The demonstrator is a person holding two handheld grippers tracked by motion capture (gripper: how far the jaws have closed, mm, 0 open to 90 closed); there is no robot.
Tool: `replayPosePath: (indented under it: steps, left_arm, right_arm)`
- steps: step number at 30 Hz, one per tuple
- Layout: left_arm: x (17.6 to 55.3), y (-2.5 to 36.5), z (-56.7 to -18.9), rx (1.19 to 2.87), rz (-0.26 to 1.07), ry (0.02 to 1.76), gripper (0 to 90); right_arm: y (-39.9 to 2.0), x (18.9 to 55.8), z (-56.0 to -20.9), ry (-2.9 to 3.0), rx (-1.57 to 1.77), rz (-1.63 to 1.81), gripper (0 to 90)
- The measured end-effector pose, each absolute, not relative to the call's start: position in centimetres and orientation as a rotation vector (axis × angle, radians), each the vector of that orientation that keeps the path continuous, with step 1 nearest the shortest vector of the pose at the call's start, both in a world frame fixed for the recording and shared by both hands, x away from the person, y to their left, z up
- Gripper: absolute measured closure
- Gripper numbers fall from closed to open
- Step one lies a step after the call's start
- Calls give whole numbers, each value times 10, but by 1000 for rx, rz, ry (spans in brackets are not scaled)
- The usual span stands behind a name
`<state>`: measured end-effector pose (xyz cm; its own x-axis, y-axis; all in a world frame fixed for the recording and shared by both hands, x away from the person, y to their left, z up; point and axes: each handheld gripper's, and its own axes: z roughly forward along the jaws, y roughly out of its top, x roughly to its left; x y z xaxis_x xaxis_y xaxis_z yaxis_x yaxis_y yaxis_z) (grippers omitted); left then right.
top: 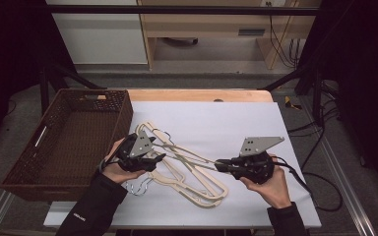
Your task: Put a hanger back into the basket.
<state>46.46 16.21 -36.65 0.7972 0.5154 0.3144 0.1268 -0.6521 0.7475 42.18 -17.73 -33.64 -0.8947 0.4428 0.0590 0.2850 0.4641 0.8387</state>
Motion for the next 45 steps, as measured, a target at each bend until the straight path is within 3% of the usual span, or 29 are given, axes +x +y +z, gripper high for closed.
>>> replayPosePath:
  steps: [5,13,28,29,40,43,45]
  left_arm:
    - [465,157,-367,2226,636,431,510]
    - [463,157,-366,2213,608,390,733]
    - [448,155,-359,2261,616,401,786]
    - [446,155,-359,2257,598,421,787]
    - [431,157,-356,2266,544,483,793]
    - [426,154,-352,2261,536,519,795]
    - [426,154,-351,2260,535,523,795]
  right_arm:
    - [-177,420,-337,2563,609,1420,838]
    - [-176,421,-338,2567,593,1430,842]
    - [-184,427,-339,2508,646,1452,775]
    - [-185,428,-339,2488,640,1451,720]
    - [-186,431,-342,2459,646,1467,568]
    - [-189,430,-341,2383,648,1472,445]
    - [-190,431,-341,2363,650,1479,415]
